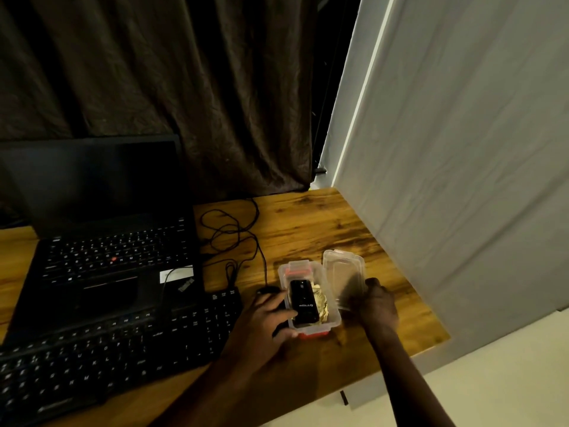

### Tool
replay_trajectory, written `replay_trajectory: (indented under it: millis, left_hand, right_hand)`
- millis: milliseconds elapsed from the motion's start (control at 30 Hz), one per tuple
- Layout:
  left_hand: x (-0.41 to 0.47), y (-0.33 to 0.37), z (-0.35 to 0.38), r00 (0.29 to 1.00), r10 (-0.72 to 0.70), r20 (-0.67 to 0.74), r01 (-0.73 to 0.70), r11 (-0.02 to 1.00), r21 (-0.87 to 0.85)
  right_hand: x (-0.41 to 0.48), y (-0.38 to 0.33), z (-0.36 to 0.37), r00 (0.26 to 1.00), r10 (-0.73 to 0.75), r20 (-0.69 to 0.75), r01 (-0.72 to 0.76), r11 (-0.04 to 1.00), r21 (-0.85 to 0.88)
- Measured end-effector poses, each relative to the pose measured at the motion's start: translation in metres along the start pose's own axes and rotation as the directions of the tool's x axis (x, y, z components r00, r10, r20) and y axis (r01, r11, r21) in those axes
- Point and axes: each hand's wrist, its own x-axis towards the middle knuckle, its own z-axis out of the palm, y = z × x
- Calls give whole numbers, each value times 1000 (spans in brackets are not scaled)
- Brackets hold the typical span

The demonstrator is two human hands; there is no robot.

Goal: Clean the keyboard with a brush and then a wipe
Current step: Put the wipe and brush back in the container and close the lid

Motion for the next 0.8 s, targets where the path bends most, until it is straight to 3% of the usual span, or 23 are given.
replay_trajectory:
  millis: [100, 167, 333, 433, 500, 633, 800]
  left_hand:
    - [1, 0, -1, 1000, 9, -2, -9, 1000, 3]
    - [0, 0, -2, 999, 28, -28, -29, 1000, -7]
    - [0, -3, -1, 998, 29, -49, -30, 999, -19]
    - [2, -6, -2, 998, 24, -57, -27, 999, -45]
    - [3, -8, -3, 1000, 4, -24, -6, 998, -64]
    - [8, -10, -8, 999, -24, -21, 22, 995, -98]
    - [8, -13, -10, 998, -44, -34, 39, 991, -131]
  right_hand:
    - [7, -1, -6, 997, 71, 5, -69, 946, 316]
    - [7, -6, -15, 999, 45, -31, -25, 879, 476]
    - [-11, -30, -33, 981, -90, -173, 175, 797, 578]
    - [-31, -50, -30, 889, -302, -344, 432, 803, 411]
    - [-48, -62, -23, 818, -447, -363, 537, 819, 201]
    - [-78, -80, -4, 763, -571, -302, 564, 817, -120]
    - [-97, -77, 18, 734, -647, -207, 624, 762, -172]
